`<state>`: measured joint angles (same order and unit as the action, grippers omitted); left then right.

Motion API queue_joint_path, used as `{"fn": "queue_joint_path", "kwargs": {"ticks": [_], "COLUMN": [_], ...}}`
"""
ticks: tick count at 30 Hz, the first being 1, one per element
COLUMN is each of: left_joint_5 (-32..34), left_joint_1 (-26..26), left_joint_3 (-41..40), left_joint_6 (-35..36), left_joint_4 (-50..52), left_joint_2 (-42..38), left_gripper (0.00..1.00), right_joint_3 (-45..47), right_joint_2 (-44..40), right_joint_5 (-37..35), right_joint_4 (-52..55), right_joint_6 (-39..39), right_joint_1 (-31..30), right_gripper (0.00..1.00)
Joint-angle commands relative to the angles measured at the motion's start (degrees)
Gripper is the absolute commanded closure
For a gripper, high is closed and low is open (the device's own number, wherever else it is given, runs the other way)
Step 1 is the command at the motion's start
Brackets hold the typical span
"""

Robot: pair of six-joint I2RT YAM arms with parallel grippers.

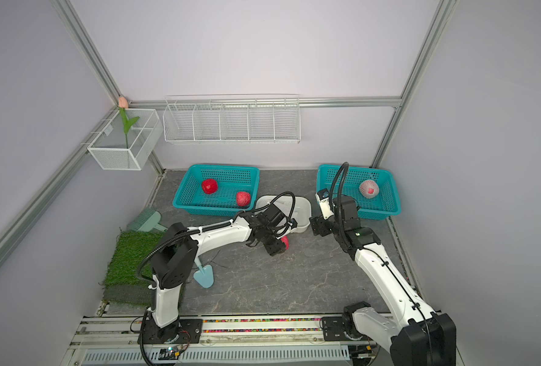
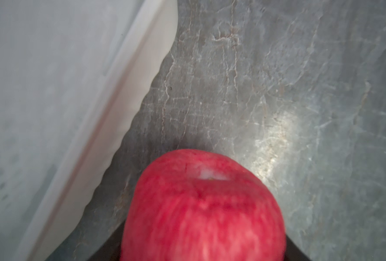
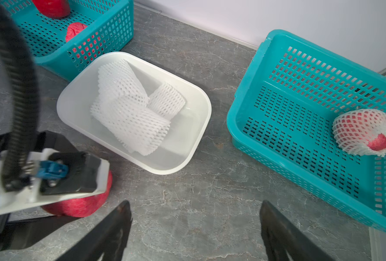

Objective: Remove foam nets from apples
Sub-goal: Pick up the apple from the center of the board, then place the apple in the basket.

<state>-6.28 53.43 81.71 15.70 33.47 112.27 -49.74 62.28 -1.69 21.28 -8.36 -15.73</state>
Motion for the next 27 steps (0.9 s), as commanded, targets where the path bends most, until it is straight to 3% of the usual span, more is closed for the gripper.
{"fn": "queue_joint_path", "kwargs": {"ticks": [1,5,10,16,27], "left_joint_5": [-0.6,3.4,5.4,7.5,11.6], "left_joint_1": [0.3,-1.8,-11.2,-24.2,-32.2], "left_joint_3": [-2.5,-7.2,-7.2,2.8,17.9], "left_joint_6": [0.8,-2.5,-4.0,-7.7,-14.6], "left_joint_4": [-1.9,-4.7,-6.5,-3.4,1.6], "left_joint_2": [-8.6,-18.1,-22.4,-12.6,7.2], "left_gripper": [0.53,0.54,0.54,0.56,0.57], "right_joint_3": [0.8,0.4,-0.2,-2.0,-1.4], "right_joint_2": [-1.9,-3.8,-4.8,-3.6,-1.4], "right_joint_5": [-0.6,-1.5,-0.9,-0.8,-1.6], "right_joint_4": [0.3,0.5,0.4,2.0,0.8], "right_joint_6": [0.1,1.8,3.7,3.6,3.6], "right_joint_1": [0.4,1.1,1.3,1.4,1.7], "right_gripper": [0.11,0.11,0.11,0.11,0.11]}}
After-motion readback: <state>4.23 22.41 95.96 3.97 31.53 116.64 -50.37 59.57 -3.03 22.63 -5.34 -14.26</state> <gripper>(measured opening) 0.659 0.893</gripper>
